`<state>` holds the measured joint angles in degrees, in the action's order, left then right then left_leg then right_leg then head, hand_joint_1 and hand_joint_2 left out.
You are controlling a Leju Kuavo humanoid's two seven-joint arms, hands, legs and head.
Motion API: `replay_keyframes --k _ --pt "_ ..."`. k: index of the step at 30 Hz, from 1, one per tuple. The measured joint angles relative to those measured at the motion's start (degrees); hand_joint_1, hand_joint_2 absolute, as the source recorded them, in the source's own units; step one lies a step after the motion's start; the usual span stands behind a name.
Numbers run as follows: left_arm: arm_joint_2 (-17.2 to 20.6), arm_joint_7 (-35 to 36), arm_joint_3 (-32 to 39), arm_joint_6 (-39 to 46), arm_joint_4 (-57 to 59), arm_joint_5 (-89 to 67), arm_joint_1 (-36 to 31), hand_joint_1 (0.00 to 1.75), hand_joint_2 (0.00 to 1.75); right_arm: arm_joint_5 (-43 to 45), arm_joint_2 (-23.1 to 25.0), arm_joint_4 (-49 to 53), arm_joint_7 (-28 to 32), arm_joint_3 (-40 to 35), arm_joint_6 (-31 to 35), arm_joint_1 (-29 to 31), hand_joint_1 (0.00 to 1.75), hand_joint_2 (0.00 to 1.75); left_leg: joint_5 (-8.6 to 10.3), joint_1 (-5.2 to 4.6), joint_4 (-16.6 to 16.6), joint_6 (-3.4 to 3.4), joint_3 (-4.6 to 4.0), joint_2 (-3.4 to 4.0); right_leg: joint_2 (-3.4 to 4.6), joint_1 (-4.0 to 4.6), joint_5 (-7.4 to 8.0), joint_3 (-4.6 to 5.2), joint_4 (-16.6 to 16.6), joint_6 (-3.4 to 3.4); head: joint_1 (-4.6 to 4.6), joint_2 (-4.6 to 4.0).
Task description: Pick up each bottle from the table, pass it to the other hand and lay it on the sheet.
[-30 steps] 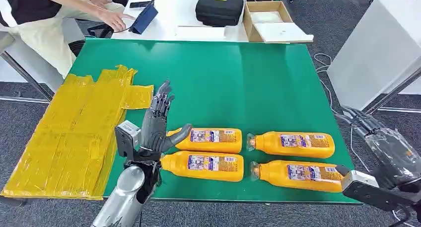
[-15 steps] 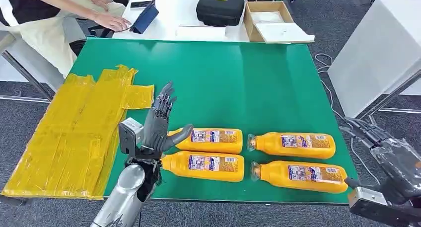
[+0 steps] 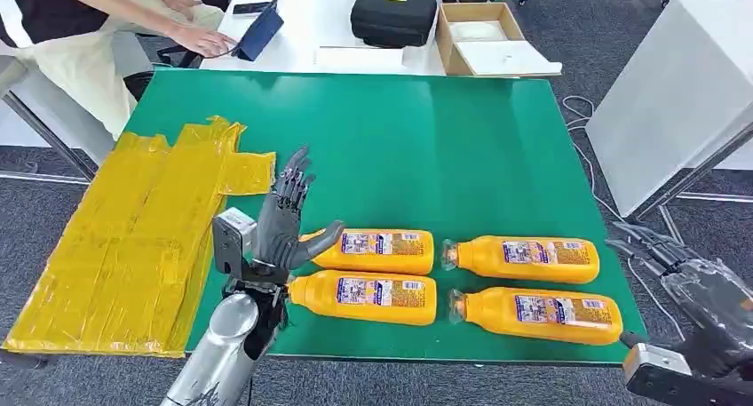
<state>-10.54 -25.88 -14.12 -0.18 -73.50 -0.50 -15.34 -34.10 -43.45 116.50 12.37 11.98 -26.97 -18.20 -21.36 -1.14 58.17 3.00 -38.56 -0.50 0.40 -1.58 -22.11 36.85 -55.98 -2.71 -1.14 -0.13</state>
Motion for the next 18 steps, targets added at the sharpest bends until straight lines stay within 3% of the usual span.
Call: replay_keyframes --k 18 --pt "1.1 -1.4 1.8 5.0 -3.9 -3.8 0.1 0.0 1.75 -2.8 -0.6 -6.2 -4.1 -5.1 0.9 0.1 0.0 1.75 0.0 0.0 0.0 0.0 -0.01 -0.03 -0.01 0.0 0.0 -0.02 0.0 0.0 -0.02 0.0"
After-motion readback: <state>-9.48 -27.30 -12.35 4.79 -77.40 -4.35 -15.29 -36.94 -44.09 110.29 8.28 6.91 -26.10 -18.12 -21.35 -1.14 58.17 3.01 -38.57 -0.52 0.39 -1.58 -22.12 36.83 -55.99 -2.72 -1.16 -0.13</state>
